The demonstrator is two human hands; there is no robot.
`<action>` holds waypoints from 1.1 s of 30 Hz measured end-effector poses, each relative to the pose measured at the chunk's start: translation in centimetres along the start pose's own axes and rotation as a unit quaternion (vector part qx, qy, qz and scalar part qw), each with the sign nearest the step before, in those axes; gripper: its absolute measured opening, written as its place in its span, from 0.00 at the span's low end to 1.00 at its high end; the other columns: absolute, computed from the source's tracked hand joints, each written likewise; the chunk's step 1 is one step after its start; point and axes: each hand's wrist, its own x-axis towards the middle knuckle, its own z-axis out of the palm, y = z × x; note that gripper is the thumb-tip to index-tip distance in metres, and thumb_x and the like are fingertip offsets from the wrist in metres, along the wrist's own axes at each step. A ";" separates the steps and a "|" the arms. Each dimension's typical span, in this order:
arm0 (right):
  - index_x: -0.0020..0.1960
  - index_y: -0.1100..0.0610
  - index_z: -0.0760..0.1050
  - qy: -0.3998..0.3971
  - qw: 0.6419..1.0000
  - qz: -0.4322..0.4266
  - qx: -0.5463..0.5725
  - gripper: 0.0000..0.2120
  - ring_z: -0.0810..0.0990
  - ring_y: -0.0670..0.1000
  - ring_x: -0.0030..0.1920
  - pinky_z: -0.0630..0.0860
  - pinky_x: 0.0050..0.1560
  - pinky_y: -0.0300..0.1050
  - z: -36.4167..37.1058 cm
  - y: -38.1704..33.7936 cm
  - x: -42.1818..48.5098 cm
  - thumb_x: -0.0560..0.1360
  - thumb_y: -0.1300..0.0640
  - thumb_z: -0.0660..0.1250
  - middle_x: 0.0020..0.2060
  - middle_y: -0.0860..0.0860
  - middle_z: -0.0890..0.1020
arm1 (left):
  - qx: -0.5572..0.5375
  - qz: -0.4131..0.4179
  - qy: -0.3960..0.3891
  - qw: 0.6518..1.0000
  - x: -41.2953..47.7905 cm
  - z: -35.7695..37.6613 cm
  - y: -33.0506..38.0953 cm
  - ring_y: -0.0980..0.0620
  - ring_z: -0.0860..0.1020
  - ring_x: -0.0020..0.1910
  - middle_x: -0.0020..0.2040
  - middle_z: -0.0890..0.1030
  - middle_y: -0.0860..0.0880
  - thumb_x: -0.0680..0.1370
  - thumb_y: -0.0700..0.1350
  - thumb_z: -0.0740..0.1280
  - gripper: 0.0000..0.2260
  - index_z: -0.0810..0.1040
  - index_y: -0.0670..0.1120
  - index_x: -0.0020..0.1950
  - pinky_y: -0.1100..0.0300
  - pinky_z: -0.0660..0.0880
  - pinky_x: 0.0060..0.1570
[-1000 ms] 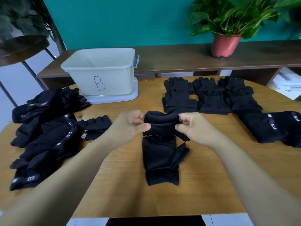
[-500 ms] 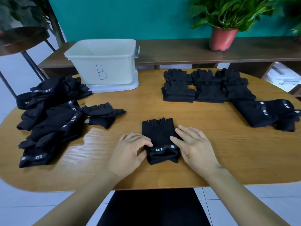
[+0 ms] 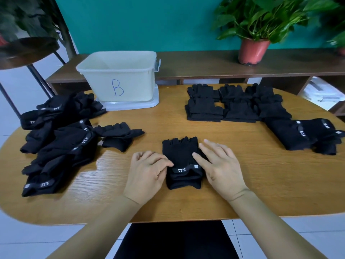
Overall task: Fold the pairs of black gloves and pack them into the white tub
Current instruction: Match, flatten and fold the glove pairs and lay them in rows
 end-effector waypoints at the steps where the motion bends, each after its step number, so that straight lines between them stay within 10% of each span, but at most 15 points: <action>1: 0.54 0.57 0.83 -0.002 1.000 -0.005 -0.002 0.18 0.78 0.60 0.63 0.69 0.63 0.54 0.2 -0.1 0.1 0.75 0.65 0.57 0.55 0.59 0.83 | 0.003 0.002 -0.003 1.000 0.0 0.0 -0.1 0.54 0.77 0.46 0.48 0.82 0.58 0.76 0.43 0.66 0.08 0.84 0.53 0.48 0.57 0.61 0.52; 12: 0.55 0.57 0.83 -0.041 0.999 -0.003 0.017 0.18 0.77 0.60 0.64 0.68 0.64 0.54 1.1 0.1 -0.7 0.74 0.65 0.57 0.57 0.59 0.82 | 0.018 0.008 -0.058 0.998 -0.6 0.2 -0.5 0.56 0.80 0.47 0.48 0.83 0.59 0.76 0.44 0.65 0.08 0.83 0.53 0.48 0.50 0.68 0.57; 18: 0.64 0.61 0.79 0.014 0.989 0.129 0.072 0.22 0.75 0.57 0.66 0.71 0.65 0.55 -0.6 -0.3 0.7 0.74 0.66 0.56 0.61 0.57 0.81 | -0.105 -0.118 -0.053 0.986 0.6 -0.4 -0.8 0.57 0.76 0.56 0.56 0.81 0.56 0.70 0.28 0.67 0.21 0.83 0.49 0.55 0.44 0.74 0.60; 21: 0.70 0.61 0.73 -0.059 0.985 0.134 0.087 0.21 0.72 0.54 0.70 0.63 0.73 0.53 -1.1 -1.8 3.3 0.77 0.64 0.62 0.66 0.56 0.77 | -0.099 -0.115 -0.103 0.983 3.5 0.2 1.5 0.53 0.67 0.74 0.71 0.74 0.50 0.77 0.33 0.63 0.22 0.75 0.45 0.71 0.52 0.56 0.77; 24: 0.80 0.58 0.50 -0.234 0.956 0.105 0.144 0.26 0.49 0.47 0.79 0.39 0.76 0.42 -0.7 -3.1 4.7 0.84 0.58 0.51 0.79 0.52 0.54 | -0.045 -0.112 -0.225 0.967 4.8 1.3 3.4 0.54 0.46 0.80 0.81 0.52 0.48 0.82 0.41 0.53 0.27 0.51 0.44 0.81 0.61 0.36 0.76; 28: 0.78 0.53 0.32 -0.362 0.917 0.116 0.121 0.34 0.30 0.44 0.76 0.32 0.76 0.43 0.9 -2.8 3.8 0.75 0.42 0.30 0.78 0.48 0.33 | 0.058 -0.093 -0.333 0.936 3.7 2.2 2.5 0.53 0.31 0.77 0.80 0.35 0.48 0.71 0.56 0.29 0.38 0.35 0.45 0.80 0.60 0.29 0.74; 33: 0.78 0.52 0.31 -0.368 0.915 0.129 0.103 0.40 0.30 0.44 0.75 0.35 0.78 0.47 2.1 -1.4 3.5 0.70 0.35 0.27 0.77 0.46 0.32 | 0.072 -0.080 -0.347 0.932 3.8 2.5 1.1 0.53 0.29 0.76 0.80 0.33 0.48 0.70 0.60 0.28 0.38 0.33 0.46 0.79 0.58 0.31 0.76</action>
